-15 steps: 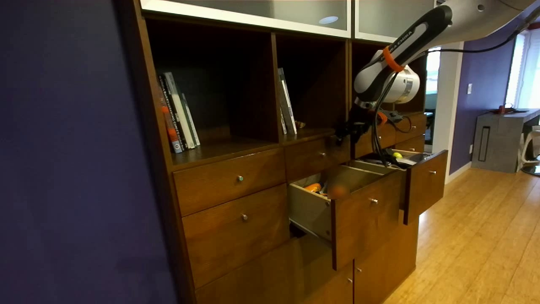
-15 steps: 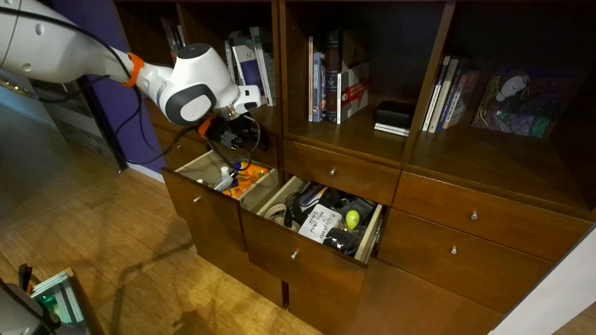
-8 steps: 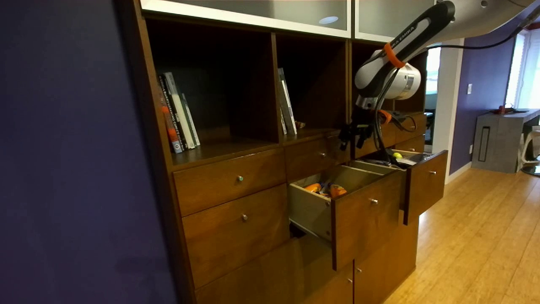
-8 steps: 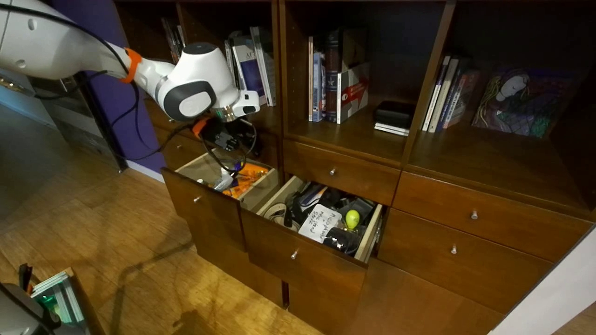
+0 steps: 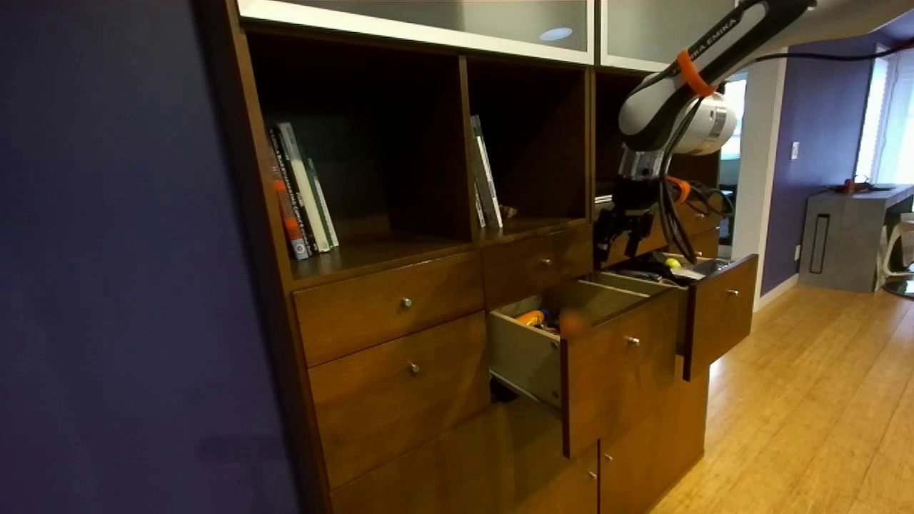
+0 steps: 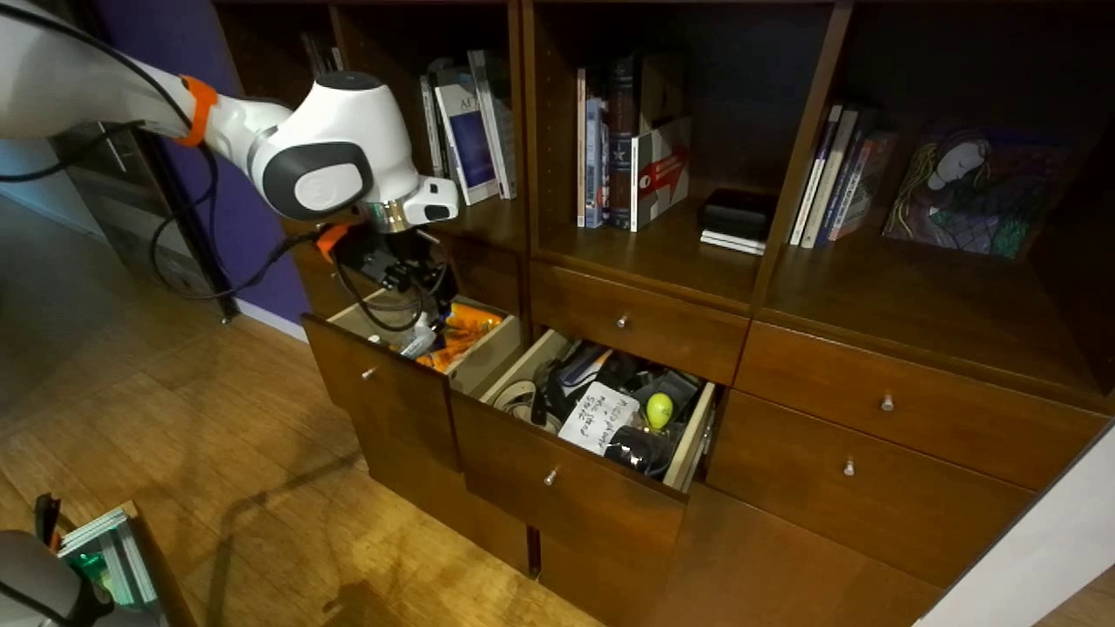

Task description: Close the middle drawers

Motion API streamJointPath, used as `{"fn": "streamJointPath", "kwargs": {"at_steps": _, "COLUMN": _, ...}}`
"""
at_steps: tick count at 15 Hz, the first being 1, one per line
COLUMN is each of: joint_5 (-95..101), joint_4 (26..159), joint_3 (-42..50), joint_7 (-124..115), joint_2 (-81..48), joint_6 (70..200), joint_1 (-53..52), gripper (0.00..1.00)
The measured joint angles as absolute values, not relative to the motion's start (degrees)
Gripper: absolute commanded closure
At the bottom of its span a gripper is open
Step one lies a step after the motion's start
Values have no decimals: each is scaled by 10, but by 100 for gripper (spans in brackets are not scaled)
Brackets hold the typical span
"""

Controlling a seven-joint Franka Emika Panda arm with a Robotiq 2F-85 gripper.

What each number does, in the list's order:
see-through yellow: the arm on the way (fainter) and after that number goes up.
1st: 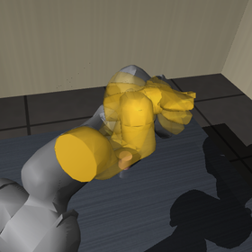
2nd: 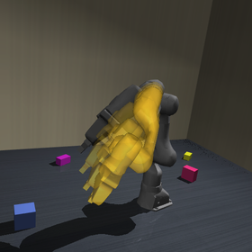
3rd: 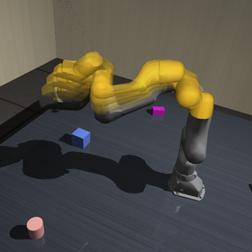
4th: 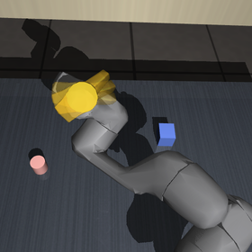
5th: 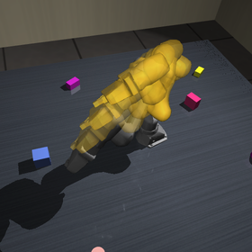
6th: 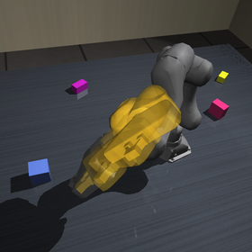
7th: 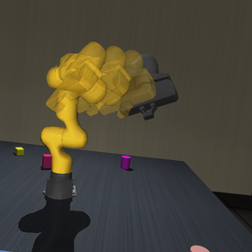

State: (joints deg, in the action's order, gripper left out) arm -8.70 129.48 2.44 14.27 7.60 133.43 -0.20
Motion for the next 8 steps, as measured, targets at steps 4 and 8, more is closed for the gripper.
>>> {"fn": "streamJointPath", "kwargs": {"at_steps": 4, "joint_5": -82, "joint_4": 1364, "joint_3": 25, "joint_7": 136, "joint_2": 132, "joint_6": 1318, "joint_1": 1, "gripper": 0}}
{"fn": "streamJointPath", "kwargs": {"at_steps": 8, "joint_5": -81, "joint_4": 1424, "joint_3": 29, "joint_7": 131, "joint_2": 181, "joint_6": 1318, "joint_1": 7, "gripper": 0}}
